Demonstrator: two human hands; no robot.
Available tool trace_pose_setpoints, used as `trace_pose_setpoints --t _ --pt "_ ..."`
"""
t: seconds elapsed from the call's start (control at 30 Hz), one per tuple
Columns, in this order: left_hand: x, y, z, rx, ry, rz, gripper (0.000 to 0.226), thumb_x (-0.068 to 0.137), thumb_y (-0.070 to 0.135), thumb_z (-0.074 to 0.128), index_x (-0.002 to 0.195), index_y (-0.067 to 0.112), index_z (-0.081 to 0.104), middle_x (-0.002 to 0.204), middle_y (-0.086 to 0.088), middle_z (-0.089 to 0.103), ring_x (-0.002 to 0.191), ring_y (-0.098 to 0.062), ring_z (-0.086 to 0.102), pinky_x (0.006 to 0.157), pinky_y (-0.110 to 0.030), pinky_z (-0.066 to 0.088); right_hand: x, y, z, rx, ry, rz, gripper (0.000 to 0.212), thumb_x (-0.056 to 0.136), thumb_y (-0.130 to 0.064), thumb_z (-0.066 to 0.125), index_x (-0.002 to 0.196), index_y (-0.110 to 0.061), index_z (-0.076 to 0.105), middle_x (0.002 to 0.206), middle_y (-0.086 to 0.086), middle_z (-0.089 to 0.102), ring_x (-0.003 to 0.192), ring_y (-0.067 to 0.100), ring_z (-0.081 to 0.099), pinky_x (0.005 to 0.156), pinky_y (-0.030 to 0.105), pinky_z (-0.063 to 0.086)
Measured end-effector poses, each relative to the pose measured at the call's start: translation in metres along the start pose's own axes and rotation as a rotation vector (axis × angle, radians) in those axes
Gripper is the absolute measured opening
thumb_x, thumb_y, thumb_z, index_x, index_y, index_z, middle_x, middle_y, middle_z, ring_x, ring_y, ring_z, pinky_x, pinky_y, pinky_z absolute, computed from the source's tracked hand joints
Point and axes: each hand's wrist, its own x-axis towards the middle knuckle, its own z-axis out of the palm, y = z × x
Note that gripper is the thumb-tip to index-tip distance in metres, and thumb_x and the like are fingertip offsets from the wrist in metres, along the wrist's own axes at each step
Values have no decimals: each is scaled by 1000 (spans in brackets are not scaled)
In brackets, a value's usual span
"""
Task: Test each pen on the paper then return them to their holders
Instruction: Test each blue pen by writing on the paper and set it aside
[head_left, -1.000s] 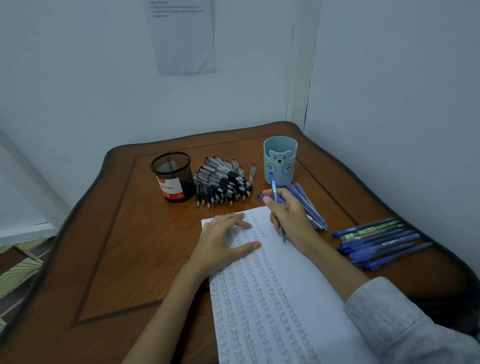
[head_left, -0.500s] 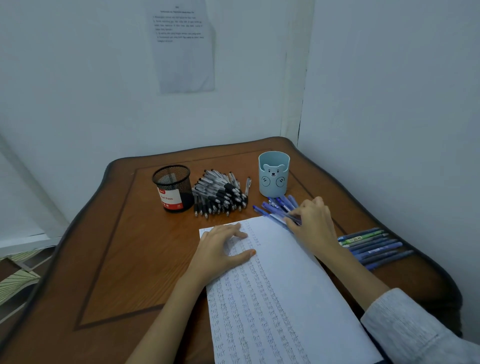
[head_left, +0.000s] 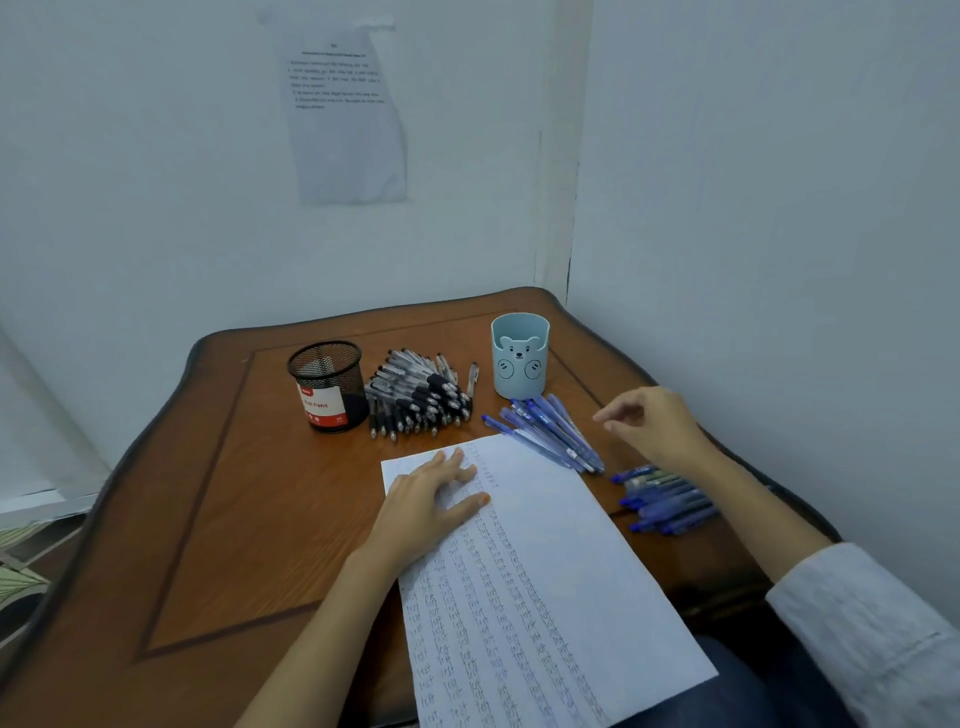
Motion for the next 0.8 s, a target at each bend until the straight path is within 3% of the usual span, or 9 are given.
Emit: trace_pose_setpoints --t 0.13,0.2,0.27,0.37,0.43,0.57,0.8 --pt "-1 0 2 21 12 12 51 88 49 58 133 25 53 152 6 34 144 -10 20 115 -47 24 -8 17 -23 -92 -120 23 17 83 -9 73 81 -26 74 95 -1 70 95 14 61 95 35 50" --pt "-2 0 4 30 20 18 51 88 49 56 133 25 53 152 7 33 144 -10 19 115 -46 24 -14 23 -27 -178 -200 8 12 84 -17 73 92 -26 75 92 -7 66 100 13 56 96 34 46" --pt "-3 0 4 36 19 23 51 89 50 55 134 25 52 153 7 31 144 -11 19 115 -46 24 -22 24 -28 -296 -260 -34 22 88 -25 69 109 -28 72 88 -13 57 102 12 43 97 35 41" --pt "-3 -1 4 27 17 29 52 88 51 54 133 25 52 153 6 31 144 -11 19 115 -46 25 -30 21 -20 -495 -300 -89 29 95 -32 57 123 -32 64 105 -6 54 110 16 36 97 36 34" --pt "-4 0 5 11 23 30 51 88 50 55 133 25 52 153 7 31 144 -10 19 115 -45 25 -33 20 -13 -543 -264 -109 26 96 -33 54 119 -29 65 117 -3 54 112 15 36 97 34 32" --pt "-5 0 4 6 36 33 49 89 48 57 132 26 53 152 7 32 144 -9 19 116 -44 24 -33 23 -7 -568 -219 -170 20 98 -30 51 112 -26 65 118 -5 54 112 13 38 94 29 32" --pt "-5 4 3 20 29 18 51 89 49 55 134 27 51 153 8 31 144 -9 19 117 -42 21 -28 -9 2 -4 148 -424 40 102 -38 34 101 -9 62 91 -1 59 82 13 53 71 33 49"
